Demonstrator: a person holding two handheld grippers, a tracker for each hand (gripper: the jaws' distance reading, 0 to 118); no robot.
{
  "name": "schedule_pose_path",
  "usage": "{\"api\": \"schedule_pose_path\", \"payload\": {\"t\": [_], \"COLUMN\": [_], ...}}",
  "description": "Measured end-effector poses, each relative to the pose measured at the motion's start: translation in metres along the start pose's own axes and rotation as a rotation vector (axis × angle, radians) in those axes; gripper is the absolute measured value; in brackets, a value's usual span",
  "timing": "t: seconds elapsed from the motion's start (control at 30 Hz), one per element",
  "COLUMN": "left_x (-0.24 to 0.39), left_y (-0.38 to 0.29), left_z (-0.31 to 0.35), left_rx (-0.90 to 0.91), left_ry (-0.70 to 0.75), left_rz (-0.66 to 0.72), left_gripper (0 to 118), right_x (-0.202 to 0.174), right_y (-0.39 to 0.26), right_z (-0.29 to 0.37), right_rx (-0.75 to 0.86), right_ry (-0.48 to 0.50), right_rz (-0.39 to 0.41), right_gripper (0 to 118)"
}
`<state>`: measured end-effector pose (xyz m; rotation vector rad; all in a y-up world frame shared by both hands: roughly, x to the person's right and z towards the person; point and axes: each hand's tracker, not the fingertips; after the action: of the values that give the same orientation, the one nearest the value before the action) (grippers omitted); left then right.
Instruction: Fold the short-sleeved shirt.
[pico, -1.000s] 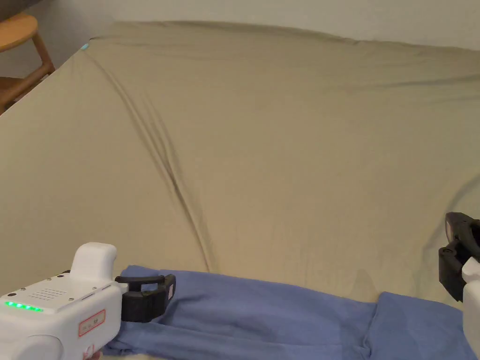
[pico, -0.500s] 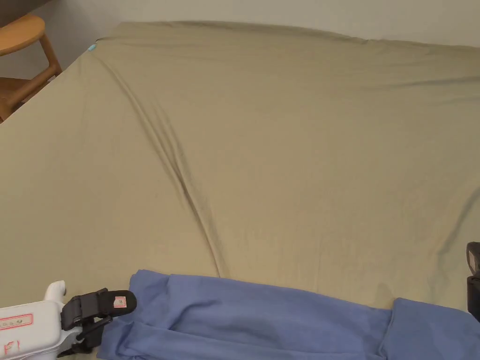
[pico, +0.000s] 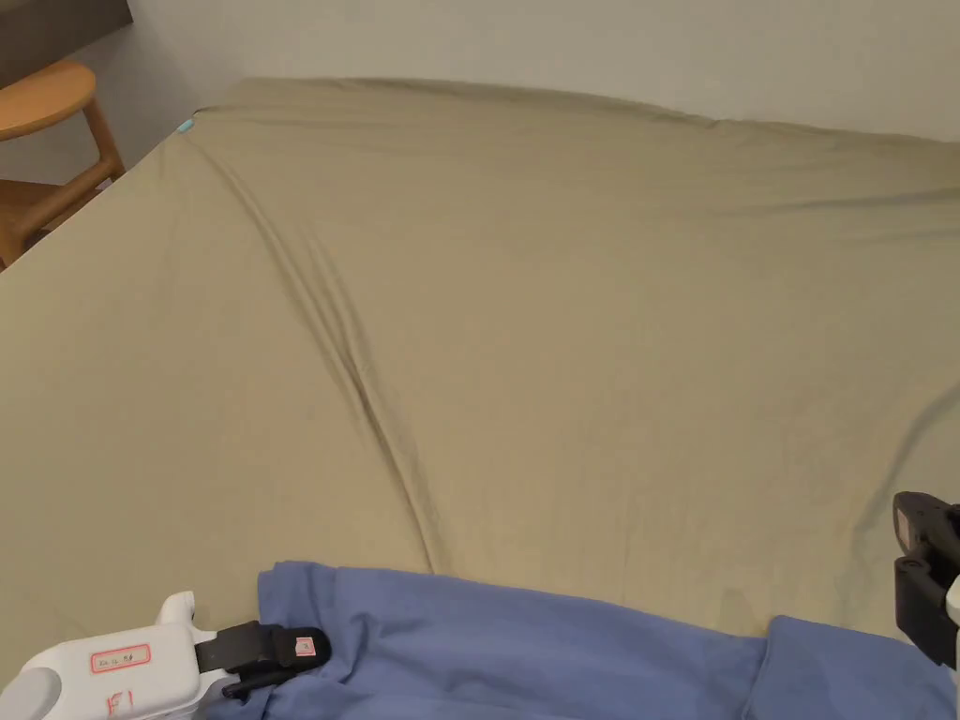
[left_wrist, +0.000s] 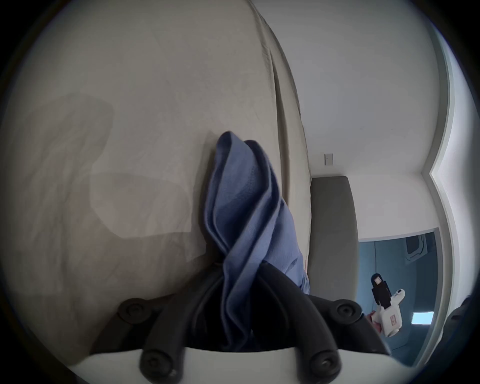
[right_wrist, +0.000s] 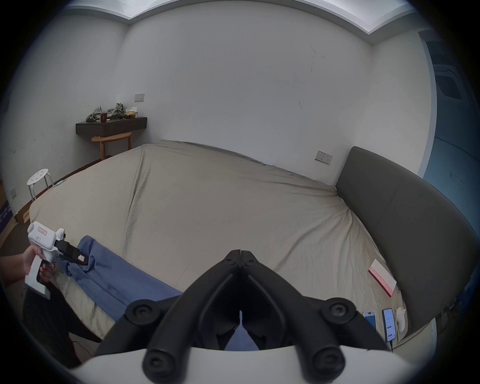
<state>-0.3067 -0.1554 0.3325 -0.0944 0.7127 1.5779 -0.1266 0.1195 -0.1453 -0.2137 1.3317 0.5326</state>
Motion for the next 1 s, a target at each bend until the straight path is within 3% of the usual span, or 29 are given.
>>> {"api": "schedule_pose_path", "payload": {"t": [0.1, 0.8, 1.0], "left_x": [0.013, 0.035, 0.118], "left_y": [0.000, 0.049, 0.018], "left_z": [0.009, 0.112, 0.103], "left_rx": [0.035, 0.302, 0.212], "left_ry": [0.050, 0.180, 0.293], "left_rz": [-0.104, -0.166, -0.461], "left_gripper": [7, 7, 7], "right_x": [0.001, 0.011, 0.016], "right_y": [0.000, -0.005, -0.007], "right_z": [0.005, 0.005, 0.007], "right_rx": [0.000, 0.000, 0.005], "right_ry": [-0.004, -0.017, -0.018], "right_rz": [0.005, 0.001, -0.009], "right_gripper": [0, 0, 0]}}
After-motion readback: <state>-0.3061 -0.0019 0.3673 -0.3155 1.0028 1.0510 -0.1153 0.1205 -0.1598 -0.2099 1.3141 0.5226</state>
